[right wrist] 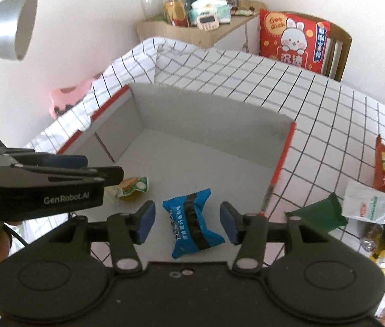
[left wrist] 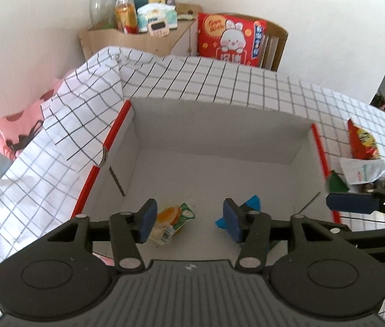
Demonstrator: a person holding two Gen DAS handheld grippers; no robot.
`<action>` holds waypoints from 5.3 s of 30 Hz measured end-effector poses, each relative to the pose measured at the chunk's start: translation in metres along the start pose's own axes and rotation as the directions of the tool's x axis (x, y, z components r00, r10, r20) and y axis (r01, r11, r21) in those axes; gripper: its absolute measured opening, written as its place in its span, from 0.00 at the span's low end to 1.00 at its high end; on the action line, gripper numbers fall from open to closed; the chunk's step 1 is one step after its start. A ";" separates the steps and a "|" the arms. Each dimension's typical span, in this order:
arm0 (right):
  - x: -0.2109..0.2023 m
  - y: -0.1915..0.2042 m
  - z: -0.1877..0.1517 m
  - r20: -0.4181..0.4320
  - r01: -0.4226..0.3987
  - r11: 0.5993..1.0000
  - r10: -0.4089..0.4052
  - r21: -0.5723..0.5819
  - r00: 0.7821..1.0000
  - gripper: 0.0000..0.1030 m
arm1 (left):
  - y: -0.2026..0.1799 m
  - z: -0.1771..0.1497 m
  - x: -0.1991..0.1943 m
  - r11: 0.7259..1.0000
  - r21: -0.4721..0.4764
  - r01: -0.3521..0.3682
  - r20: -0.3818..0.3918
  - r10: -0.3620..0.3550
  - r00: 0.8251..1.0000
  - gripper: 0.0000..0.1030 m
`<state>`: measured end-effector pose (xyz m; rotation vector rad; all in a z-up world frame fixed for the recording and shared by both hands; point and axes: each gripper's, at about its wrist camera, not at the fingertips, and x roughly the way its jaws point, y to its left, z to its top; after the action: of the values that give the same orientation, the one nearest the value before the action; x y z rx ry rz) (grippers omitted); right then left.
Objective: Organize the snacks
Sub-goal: 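Open both tools to drop the blue bar and pastry into the box, then move both tools back to the snack pile, then grasp the purple candy with the left tool while the right tool grasps the wrapped stick snack, then carry the purple candy and stick snack with both tools over the red box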
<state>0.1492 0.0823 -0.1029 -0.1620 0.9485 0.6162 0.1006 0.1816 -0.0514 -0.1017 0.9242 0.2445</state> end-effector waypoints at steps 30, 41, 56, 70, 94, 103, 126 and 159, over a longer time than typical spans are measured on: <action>-0.151 -0.098 -0.079 0.250 0.041 0.986 -0.082 0.163 0.965 0.90 | -0.131 -0.029 -0.082 0.971 0.165 0.175 0.178 -0.204 0.963 0.70; -0.177 -0.160 -0.133 0.276 0.174 0.964 -0.227 0.202 0.934 1.00 | -0.196 -0.050 -0.061 0.949 0.196 0.246 0.113 -0.271 0.956 0.74; -0.147 -0.249 -0.172 0.109 0.235 0.937 -0.269 0.257 0.957 0.95 | -0.275 -0.068 0.006 0.934 0.243 0.263 -0.082 -0.250 0.965 0.74; -0.085 -0.241 -0.181 -0.001 0.166 0.983 -0.167 -0.076 0.986 0.71 | -0.324 -0.081 0.060 0.929 0.265 0.258 -0.195 -0.211 0.958 0.74; -0.061 -0.242 -0.184 -0.032 0.098 0.967 -0.109 -0.236 0.994 0.21 | -0.344 -0.085 0.086 0.934 0.238 0.265 -0.236 -0.210 0.949 0.29; -0.067 -0.246 -0.187 -0.033 0.155 0.980 -0.160 -0.123 0.987 0.15 | -0.340 -0.087 0.080 0.934 0.226 0.278 -0.228 -0.226 0.947 0.19; -0.133 -0.191 -0.148 0.060 0.129 0.990 -0.132 0.050 0.989 0.15 | -0.257 -0.072 -0.010 0.958 0.128 0.258 -0.094 -0.248 0.964 0.19; -0.079 -0.025 -0.027 0.124 -0.005 1.000 0.008 -0.026 0.992 0.15 | -0.051 -0.010 -0.056 0.995 -0.016 0.101 0.041 -0.101 0.994 0.19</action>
<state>0.1109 0.0177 -0.0588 -0.1420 0.8212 0.6374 0.0731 0.1216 -0.0139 -0.1594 0.8740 0.1605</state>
